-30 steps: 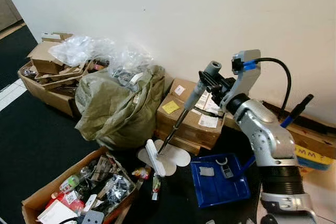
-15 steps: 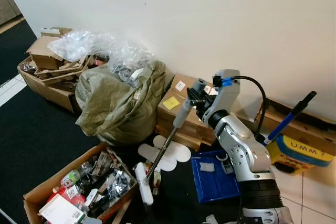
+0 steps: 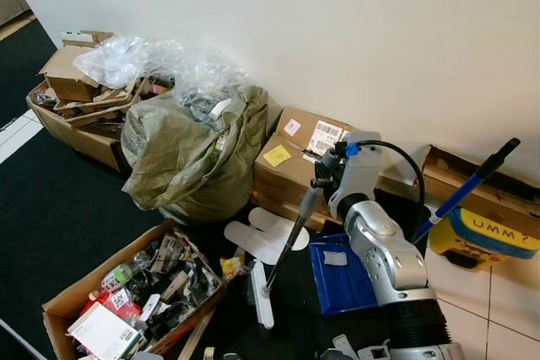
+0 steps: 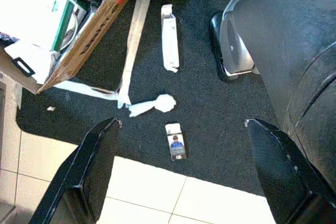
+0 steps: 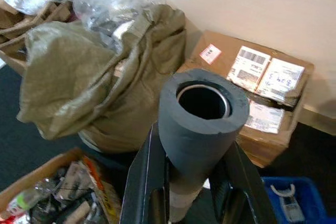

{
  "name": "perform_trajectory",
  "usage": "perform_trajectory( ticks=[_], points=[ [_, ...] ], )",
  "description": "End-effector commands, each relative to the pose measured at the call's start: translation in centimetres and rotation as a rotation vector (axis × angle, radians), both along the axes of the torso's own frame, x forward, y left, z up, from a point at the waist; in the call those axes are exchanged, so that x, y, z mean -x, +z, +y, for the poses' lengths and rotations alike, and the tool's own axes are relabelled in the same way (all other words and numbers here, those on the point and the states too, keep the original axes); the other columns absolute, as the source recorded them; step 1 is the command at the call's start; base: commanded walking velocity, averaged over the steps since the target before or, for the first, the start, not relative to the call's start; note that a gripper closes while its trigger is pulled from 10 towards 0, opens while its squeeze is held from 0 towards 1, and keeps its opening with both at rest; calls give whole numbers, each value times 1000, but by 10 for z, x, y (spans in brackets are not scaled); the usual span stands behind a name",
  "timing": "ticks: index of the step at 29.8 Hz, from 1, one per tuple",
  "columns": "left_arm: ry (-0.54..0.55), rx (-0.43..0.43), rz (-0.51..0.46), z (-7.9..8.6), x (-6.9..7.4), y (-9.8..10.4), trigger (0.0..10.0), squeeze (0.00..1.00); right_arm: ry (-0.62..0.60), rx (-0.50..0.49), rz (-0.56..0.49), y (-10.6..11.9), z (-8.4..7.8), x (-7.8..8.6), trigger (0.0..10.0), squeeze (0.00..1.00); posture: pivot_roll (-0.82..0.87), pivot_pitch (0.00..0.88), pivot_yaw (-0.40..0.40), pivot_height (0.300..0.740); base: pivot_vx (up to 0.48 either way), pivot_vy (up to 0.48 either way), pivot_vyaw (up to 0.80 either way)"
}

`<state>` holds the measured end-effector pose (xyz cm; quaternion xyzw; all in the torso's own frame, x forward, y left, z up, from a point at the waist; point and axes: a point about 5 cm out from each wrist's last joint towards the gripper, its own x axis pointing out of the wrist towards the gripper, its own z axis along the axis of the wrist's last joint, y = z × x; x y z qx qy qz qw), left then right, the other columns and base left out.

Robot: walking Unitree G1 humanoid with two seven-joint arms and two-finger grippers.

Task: Sweep floor

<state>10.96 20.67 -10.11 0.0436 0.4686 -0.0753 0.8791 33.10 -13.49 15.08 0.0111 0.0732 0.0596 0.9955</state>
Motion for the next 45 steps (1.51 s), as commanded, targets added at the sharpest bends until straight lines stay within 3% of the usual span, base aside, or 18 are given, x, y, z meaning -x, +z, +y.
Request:
perform_trajectory(
  ticks=[1, 4, 6, 20, 26, 36, 45],
  points=[
    [-13, -17, 34, 6, 10, -2, 10000, 0, -34, 61, 92, -19, -7, 5, 10000, 0, -7, 252, 73, 740, 0, 0, 0],
    [-13, -17, 34, 6, 8, -2, 10000, 0, -58, 115, 92, -16, -21, 3, 10000, 0, -18, 243, 72, 740, 0, 0, 0],
    [-9, -17, 36, 6, 5, -1, 10000, 0, -85, 202, 86, -5, -42, 2, 10000, 0, -33, 227, 67, 740, 0, 0, 0],
    [0, -14, 47, 4, -2, -1, 10000, 0, -123, 327, 45, 33, -88, 1, 10000, 0, -65, 202, 62, 740, 0, 0, 0],
    [-2, -10, 50, 3, -3, -1, 10000, 0, -137, 350, 13, 45, -94, -1, 10000, 0, -67, 201, 62, 740, 0, 0, 0],
    [-7, -5, 50, 2, -5, -1, 10000, 0, -119, 299, -56, 61, -89, -4, 10000, 0, -69, 194, 62, 740, 0, 0, 0],
    [-5, -7, 52, 2, -5, -1, 10000, 0, -115, 360, -50, 64, -93, -6, 10000, 0, -69, 180, 60, 740, 0, 0, 0]
  ],
)
